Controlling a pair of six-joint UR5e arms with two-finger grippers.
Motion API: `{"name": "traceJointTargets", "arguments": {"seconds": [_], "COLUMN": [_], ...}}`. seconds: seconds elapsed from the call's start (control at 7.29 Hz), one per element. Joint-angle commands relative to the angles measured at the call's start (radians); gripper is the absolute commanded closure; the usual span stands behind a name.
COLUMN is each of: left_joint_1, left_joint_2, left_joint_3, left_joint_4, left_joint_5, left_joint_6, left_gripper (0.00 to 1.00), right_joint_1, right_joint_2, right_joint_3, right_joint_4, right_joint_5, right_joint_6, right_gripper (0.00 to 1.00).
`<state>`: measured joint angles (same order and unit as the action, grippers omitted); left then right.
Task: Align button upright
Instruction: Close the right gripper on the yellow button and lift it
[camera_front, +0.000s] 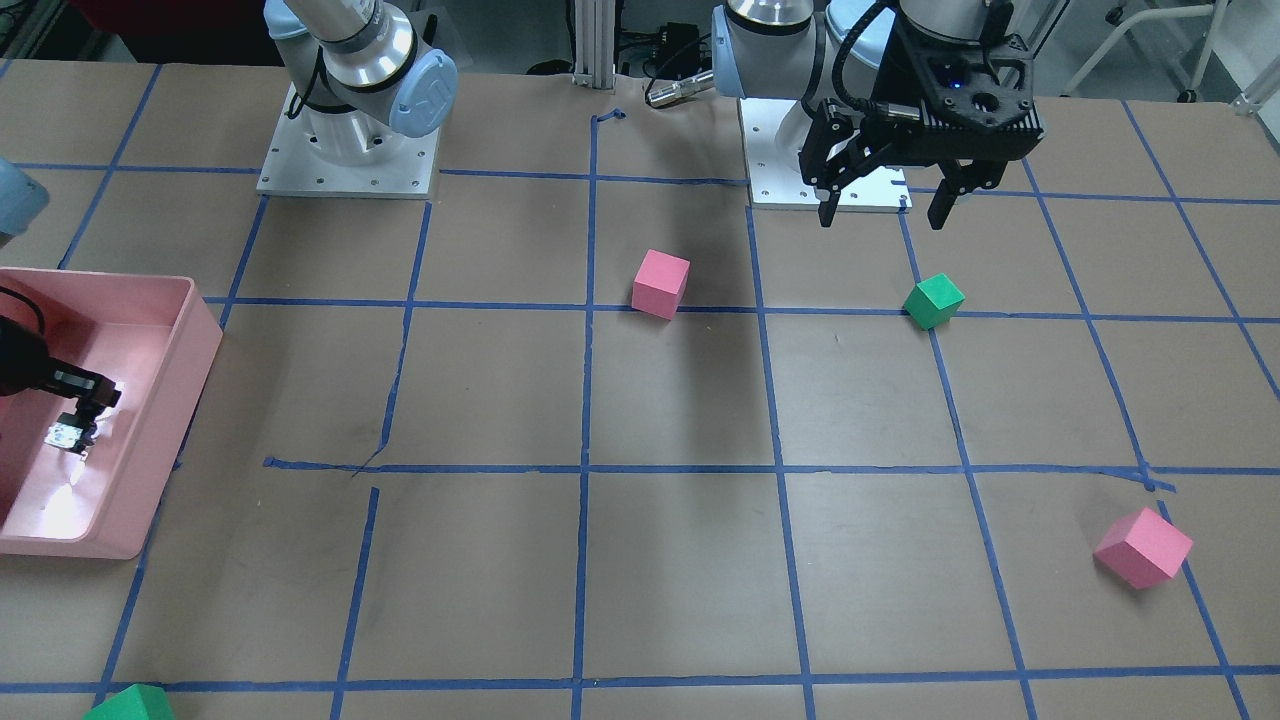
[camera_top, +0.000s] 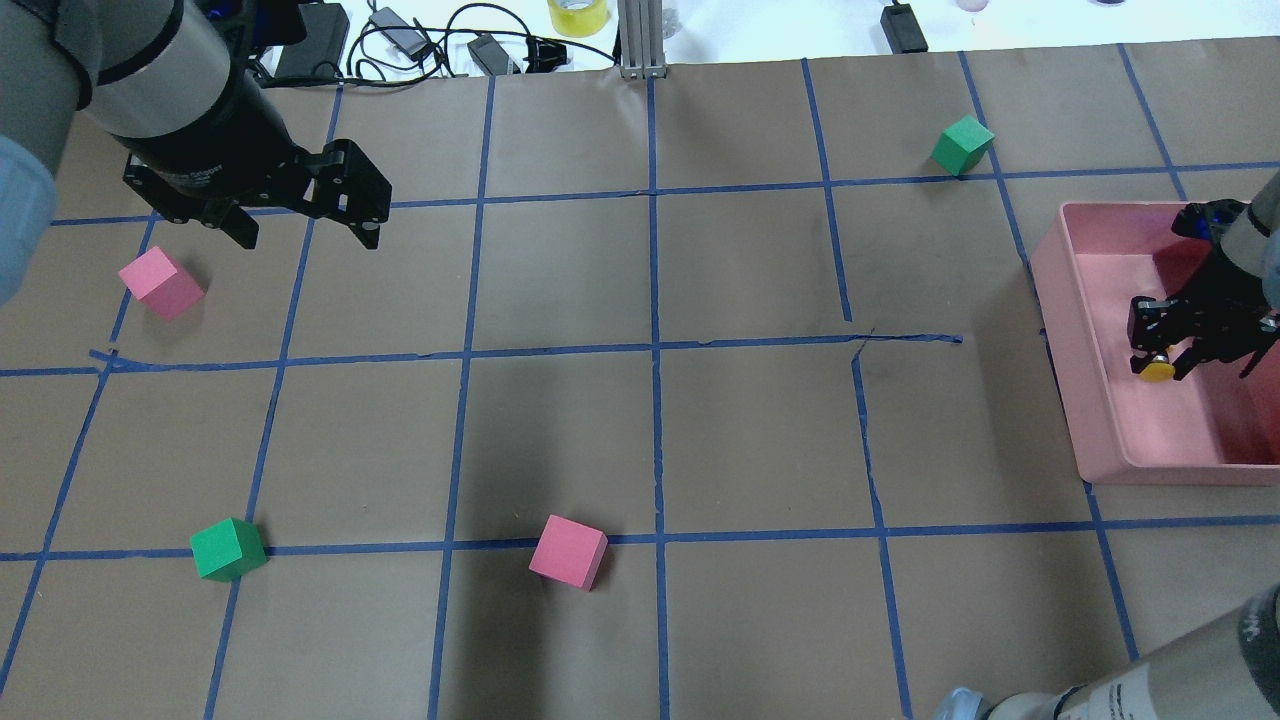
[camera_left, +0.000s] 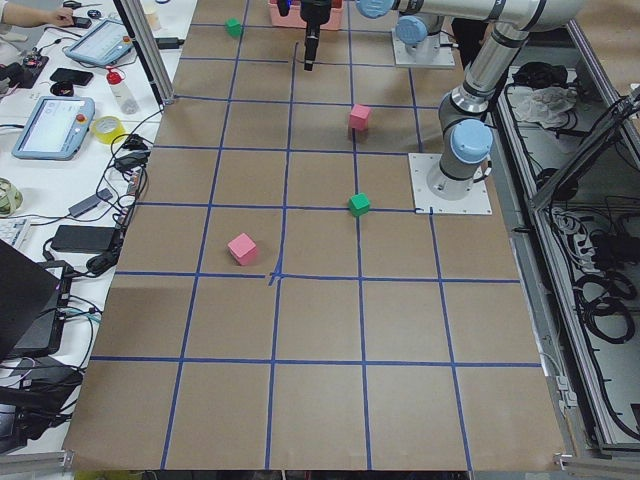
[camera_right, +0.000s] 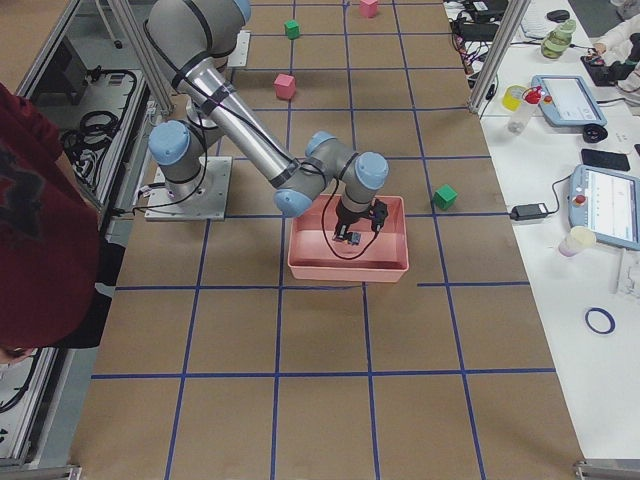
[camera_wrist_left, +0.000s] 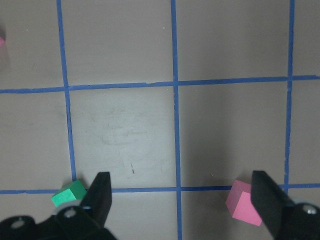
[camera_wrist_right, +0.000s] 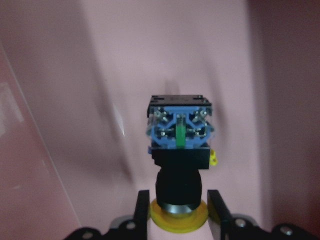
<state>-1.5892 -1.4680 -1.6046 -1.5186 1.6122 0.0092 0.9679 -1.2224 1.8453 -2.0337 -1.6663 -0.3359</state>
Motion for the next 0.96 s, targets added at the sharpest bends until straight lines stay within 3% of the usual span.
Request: {"name": "traceJointTargets", "arguments": {"seconds": [0.0, 0.41, 0.82], "left_joint_1": [0.000, 0.000, 0.000], "left_joint_2": [0.000, 0.000, 0.000], "left_joint_3": [0.000, 0.000, 0.000], "left_joint_4": [0.000, 0.000, 0.000], "left_joint_5": [0.000, 0.000, 0.000], "left_joint_6": [0.000, 0.000, 0.000], "left_gripper": [0.00, 0.00, 0.00], "right_joint_1": [0.002, 0.030, 0.248], "right_joint_2": [-0.034, -0.071, -0.112], "right_joint_3": [-0.081, -0.220, -0.236], "right_joint_4": [0.111, 0.272, 0.285], "right_joint_5": [-0.001, 0.013, 0.003], "right_joint_6": [0.003, 0.005, 0.084], "right_gripper": [1.00, 1.00, 1.00]}}
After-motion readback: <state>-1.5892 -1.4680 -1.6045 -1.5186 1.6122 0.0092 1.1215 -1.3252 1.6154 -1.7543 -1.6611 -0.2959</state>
